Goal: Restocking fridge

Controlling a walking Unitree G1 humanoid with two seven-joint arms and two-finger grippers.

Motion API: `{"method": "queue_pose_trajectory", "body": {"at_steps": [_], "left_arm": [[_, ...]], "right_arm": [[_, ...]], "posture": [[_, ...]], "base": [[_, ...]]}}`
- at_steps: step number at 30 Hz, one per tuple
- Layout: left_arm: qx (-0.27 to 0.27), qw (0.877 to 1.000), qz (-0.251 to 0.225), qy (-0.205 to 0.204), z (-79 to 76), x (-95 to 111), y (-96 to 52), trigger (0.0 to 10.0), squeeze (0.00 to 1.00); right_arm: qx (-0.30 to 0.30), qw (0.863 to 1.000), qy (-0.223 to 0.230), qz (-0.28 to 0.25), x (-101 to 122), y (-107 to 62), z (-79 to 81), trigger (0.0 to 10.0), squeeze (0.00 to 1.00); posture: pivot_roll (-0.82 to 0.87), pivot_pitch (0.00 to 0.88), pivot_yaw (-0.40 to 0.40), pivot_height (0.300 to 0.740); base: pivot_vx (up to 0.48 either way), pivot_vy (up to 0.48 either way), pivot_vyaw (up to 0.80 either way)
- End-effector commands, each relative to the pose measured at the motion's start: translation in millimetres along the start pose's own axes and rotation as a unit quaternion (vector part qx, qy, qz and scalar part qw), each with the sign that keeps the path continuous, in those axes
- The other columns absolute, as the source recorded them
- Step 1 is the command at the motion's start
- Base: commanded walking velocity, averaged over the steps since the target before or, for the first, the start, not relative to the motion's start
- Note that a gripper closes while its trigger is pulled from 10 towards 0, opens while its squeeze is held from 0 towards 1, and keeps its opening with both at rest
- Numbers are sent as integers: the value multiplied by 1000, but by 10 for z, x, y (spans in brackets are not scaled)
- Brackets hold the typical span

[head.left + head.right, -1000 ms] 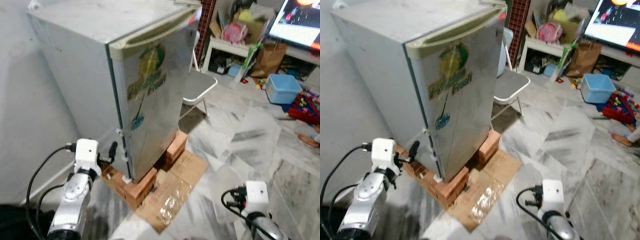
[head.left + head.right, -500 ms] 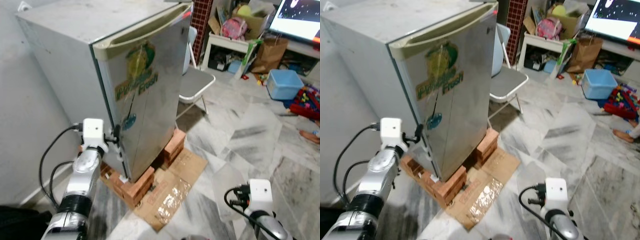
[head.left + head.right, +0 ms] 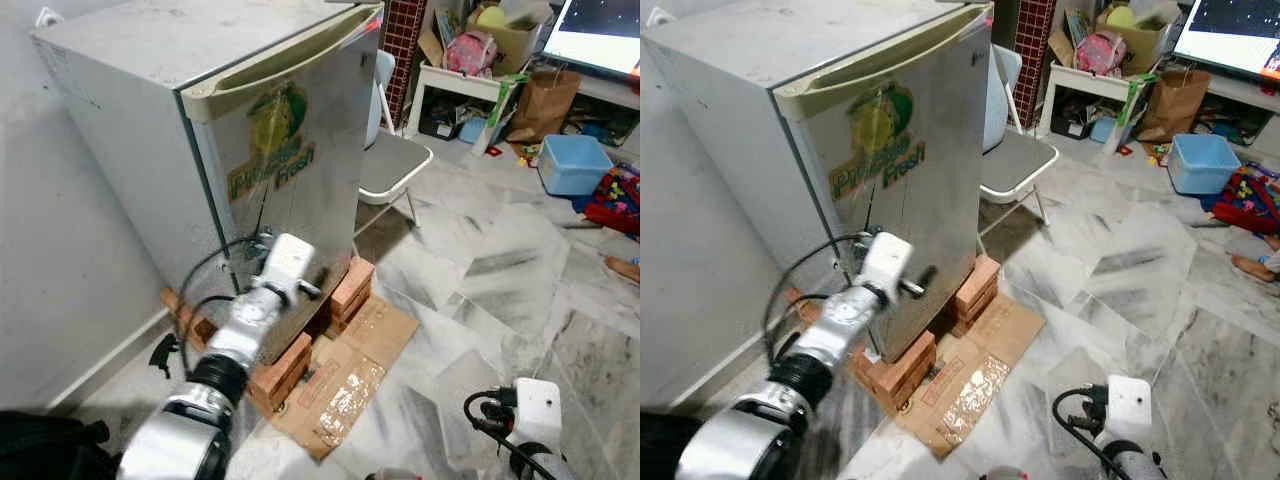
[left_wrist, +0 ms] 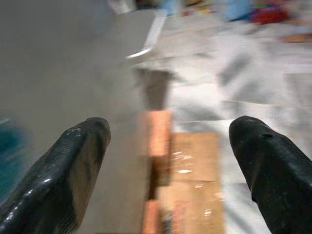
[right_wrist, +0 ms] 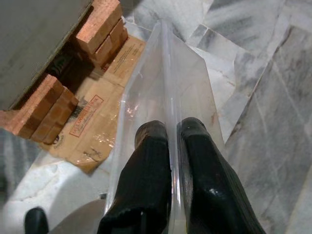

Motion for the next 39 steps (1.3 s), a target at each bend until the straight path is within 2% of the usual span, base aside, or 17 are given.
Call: {"method": "queue_pose_trajectory", "body": {"at_steps": [1,2,4,5,9,14,16,17,18,21,28,30,31,32,35,38,39], "left_arm": [[-70,997,-24,24,-240,119,21,10000,0],[-97,994,-31,30,-344,142,19,10000,0],[-214,972,-66,70,-816,224,-81,10000,0],[-214,972,-66,70,-816,224,-81,10000,0],[-304,945,-102,69,-1240,360,-230,10000,0],[-297,945,-114,77,-1293,393,-241,10000,0],[-227,963,-123,73,-1069,408,-173,10000,0],[-227,963,-123,73,-1069,408,-173,10000,0],[-175,975,-124,52,-847,402,-155,10000,0],[-147,983,-108,24,-623,296,-214,10000,0],[-89,994,-53,22,-182,-191,-601,10000,0],[-28,999,-35,28,87,-375,-768,10000,0],[-28,999,-35,28,87,-375,-768,10000,0],[67,997,-16,28,480,-532,-948,10000,0],[105,994,-9,27,633,-581,-1020,10000,0],[287,956,27,-45,1367,-805,-1379,10000,0],[287,956,27,-45,1367,-805,-1379,10000,0]], "right_arm": [[-10,1000,13,0,17,-2,-33,10000,0],[-11,1000,16,1,15,-2,-35,10000,0],[-13,1000,18,3,5,16,-50,10000,0],[-13,1000,18,3,5,16,-50,10000,0],[-20,999,27,8,-29,66,-95,10000,0],[-21,999,28,9,-41,89,-99,10000,0],[-20,999,27,8,-48,101,-92,10000,0],[-20,999,27,8,-48,101,-92,10000,0],[-20,999,27,8,-54,106,-92,10000,0],[-20,999,27,9,-67,113,-93,10000,0],[-17,1000,23,12,-93,121,-100,10000,0],[-17,1000,22,11,-78,116,-107,10000,0],[-17,1000,22,11,-78,116,-107,10000,0],[-15,1000,19,10,-50,109,-102,10000,0],[-15,1000,18,9,-39,106,-99,10000,0],[-10,1000,8,9,2,102,-88,10000,0],[-10,1000,8,9,2,102,-88,10000,0]], "posture": [[-132,0,28,740],[-131,0,28,740],[-130,0,27,740],[-130,0,27,740],[-129,0,31,740],[-129,0,33,740],[-130,0,36,740],[-130,0,36,740],[-128,0,37,740],[-122,0,36,740],[-110,0,35,740],[-98,0,29,740],[-98,0,29,740],[-92,0,23,740],[-90,0,21,740],[-86,0,-8,740],[-86,0,-8,740]], "base": [[0,0,0],[0,0,0],[0,0,0],[0,0,0],[0,0,0],[0,0,0],[0,0,0],[0,0,0],[0,0,0],[0,0,0],[0,0,0],[0,0,0],[0,0,0],[0,0,0],[0,0,0],[0,0,0],[0,0,0]]}}
Point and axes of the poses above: a point about 5 cm out from each wrist's last joint towards the gripper, its own y axis pointing out of the wrist towards the gripper, its own x axis along the axis of the wrist's last joint, z = x × y, the point moved 5 cm from there along y, pointing out of the wrist towards the gripper, and after that the axes turned 3 degrees about -y, right-handed, at the moved point
